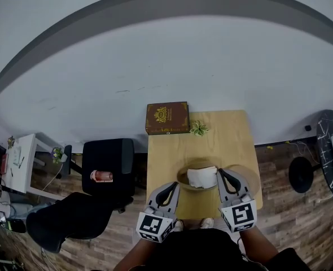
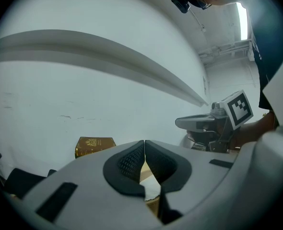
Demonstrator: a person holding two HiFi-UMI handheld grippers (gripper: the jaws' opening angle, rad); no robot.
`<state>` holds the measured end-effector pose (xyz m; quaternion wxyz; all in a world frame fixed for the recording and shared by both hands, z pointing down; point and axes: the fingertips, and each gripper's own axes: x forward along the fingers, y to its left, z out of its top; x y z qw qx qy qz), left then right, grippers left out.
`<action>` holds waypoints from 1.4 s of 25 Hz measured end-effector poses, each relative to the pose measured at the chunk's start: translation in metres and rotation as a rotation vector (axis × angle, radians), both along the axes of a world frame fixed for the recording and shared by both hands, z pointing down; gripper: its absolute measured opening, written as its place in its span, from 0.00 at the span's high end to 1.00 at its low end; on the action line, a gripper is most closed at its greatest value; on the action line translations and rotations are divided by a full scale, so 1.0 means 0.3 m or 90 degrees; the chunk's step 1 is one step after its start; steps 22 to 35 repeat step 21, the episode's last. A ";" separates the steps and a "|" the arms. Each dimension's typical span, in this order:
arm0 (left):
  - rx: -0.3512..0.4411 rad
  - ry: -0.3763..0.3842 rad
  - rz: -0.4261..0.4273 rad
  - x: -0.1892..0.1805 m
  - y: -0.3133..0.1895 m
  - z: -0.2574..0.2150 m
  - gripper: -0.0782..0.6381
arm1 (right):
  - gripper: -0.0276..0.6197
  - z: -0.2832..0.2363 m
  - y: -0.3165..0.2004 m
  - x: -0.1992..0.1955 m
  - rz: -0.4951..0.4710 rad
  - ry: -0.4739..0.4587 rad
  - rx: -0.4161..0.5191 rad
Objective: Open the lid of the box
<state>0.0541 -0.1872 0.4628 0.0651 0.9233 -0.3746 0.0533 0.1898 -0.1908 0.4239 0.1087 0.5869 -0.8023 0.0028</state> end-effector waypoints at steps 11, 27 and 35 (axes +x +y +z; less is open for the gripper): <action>0.011 0.001 -0.031 -0.088 0.002 -0.027 0.86 | 0.93 -0.002 -0.011 -0.053 -0.008 0.025 0.000; 0.010 0.006 -0.019 -0.086 0.015 -0.032 0.86 | 0.93 -0.003 0.033 -0.076 0.001 -0.006 -0.016; 0.010 0.006 -0.019 -0.086 0.015 -0.032 0.86 | 0.93 -0.003 0.033 -0.076 0.001 -0.006 -0.016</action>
